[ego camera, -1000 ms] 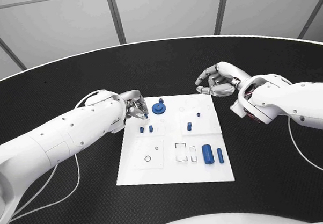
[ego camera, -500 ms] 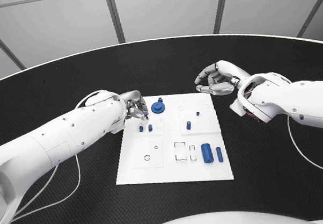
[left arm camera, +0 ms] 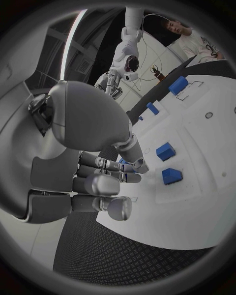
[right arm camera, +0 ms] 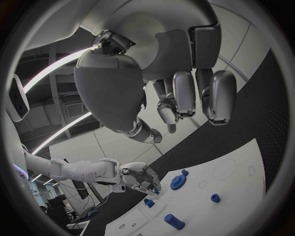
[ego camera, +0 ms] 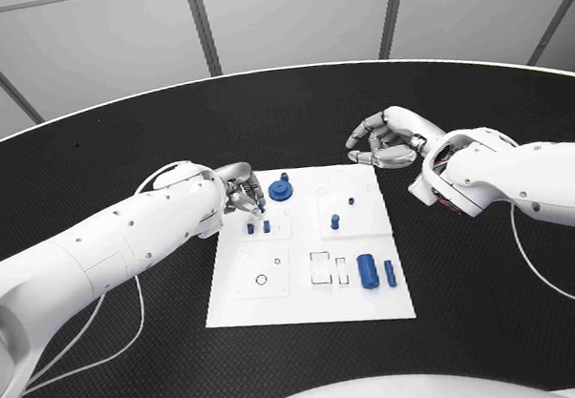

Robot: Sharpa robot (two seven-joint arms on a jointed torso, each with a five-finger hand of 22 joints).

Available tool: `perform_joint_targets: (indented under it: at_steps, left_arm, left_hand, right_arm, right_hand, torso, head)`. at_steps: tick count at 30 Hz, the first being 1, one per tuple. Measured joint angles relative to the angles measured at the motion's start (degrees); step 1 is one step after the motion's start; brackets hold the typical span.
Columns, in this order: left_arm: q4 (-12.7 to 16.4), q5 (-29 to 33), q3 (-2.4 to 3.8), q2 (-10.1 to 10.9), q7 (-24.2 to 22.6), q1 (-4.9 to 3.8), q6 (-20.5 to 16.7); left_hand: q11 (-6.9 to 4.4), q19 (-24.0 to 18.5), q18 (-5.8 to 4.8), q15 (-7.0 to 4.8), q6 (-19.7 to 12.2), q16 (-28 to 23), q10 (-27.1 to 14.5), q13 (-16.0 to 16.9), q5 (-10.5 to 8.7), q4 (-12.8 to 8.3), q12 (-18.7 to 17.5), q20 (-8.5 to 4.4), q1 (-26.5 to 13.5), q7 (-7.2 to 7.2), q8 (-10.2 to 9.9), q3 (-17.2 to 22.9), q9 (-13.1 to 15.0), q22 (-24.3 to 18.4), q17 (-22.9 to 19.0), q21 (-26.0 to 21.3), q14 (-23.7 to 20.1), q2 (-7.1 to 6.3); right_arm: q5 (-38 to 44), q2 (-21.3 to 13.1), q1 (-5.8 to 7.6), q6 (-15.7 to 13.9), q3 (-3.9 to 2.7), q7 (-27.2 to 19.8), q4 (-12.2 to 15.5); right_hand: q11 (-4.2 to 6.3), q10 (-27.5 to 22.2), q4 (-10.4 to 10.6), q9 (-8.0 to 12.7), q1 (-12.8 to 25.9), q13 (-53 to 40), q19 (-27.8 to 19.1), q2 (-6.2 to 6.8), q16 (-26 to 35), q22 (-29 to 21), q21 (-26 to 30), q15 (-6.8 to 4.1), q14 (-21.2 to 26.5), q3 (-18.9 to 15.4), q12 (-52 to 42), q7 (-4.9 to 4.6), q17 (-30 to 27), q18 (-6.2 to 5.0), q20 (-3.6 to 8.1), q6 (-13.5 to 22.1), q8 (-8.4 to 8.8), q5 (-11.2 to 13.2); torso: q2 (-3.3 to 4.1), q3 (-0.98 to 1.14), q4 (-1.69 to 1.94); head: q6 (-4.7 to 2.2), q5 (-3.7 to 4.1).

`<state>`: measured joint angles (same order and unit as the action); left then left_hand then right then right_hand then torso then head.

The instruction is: Assemble the parts on the task board

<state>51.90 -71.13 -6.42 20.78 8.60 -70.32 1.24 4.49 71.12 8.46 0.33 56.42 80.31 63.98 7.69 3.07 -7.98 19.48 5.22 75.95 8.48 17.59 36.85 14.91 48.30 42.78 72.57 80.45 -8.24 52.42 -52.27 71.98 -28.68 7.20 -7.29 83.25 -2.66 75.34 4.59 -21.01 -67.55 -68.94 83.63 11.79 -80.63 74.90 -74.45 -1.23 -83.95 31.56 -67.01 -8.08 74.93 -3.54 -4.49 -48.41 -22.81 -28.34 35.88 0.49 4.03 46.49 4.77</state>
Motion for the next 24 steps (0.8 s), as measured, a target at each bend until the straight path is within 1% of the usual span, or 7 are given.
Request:
perform_joint_targets:
  at_steps: [19, 21, 24]
  left_arm:
    - [-0.4, 0.0, 0.0, -0.3, 0.0, 0.32, 0.5]
    - [-0.5, 0.0, 0.0, -0.3, 0.0, 0.33, 0.5]
    - [-0.5, 0.0, 0.0, -0.3, 0.1, 0.33, 0.5]
  left_hand:
    - [0.0, 0.0, 0.0, 0.0, 0.0, 0.0, 0.0, 0.0, 0.0, 0.0, 0.0, 0.0, -0.1, 0.0, -0.1, 0.0, 0.0, -0.3, -0.1, 0.0, 0.0, 0.1]
    - [0.0, 0.0, 0.0, 0.0, 0.0, 0.0, 0.0, 0.0, 0.0, 0.0, 0.0, 0.0, -0.2, 0.0, -0.1, 0.0, -0.1, -0.3, 0.2, 0.0, 0.0, 0.22]
    - [0.0, 0.0, 0.0, 0.0, 0.0, 0.0, 0.0, 0.0, 0.0, 0.0, -0.4, 0.0, -0.5, 0.0, -0.1, 0.0, -0.1, -0.7, 1.6, 0.0, 0.0, -0.03]
  right_arm:
    - [0.0, -0.1, 0.01, 0.0, 0.0, 0.0, 0.1]
    - [0.0, -0.2, 0.01, 0.0, 0.0, 0.0, 0.1]
    - [0.0, -0.2, 0.01, 0.0, 0.0, 0.0, 0.1]
  right_hand:
    - [0.0, 0.0, 0.0, 0.0, 0.0, 0.0, 0.0, 0.0, 0.0, 0.0, 0.0, 0.0, 0.0, 0.0, 0.0, 0.0, 0.0, 0.0, 0.0, 0.0, 0.0, 0.0]
    - [0.0, 0.0, 0.0, 0.0, 0.0, 0.0, 0.0, 0.0, 0.0, 0.0, 0.0, 0.0, 0.0, 0.0, 0.0, 0.0, 0.0, 0.0, 0.0, 0.0, 0.0, 0.0]
    - [0.0, 0.0, 0.0, 0.0, 0.0, 0.0, 0.0, 0.0, 0.0, 0.0, 0.0, 0.0, 0.0, 0.0, 0.0, 0.0, 0.0, 0.0, 0.0, 0.0, 0.0, 0.0]
  torso:
    - [0.03, -0.06, 0.04]
    - [0.02, -0.06, 0.04]
    - [0.03, -0.07, 0.04]
  head:
    - [0.16, 0.21]
    - [0.16, 0.24]
    - [0.16, 0.25]
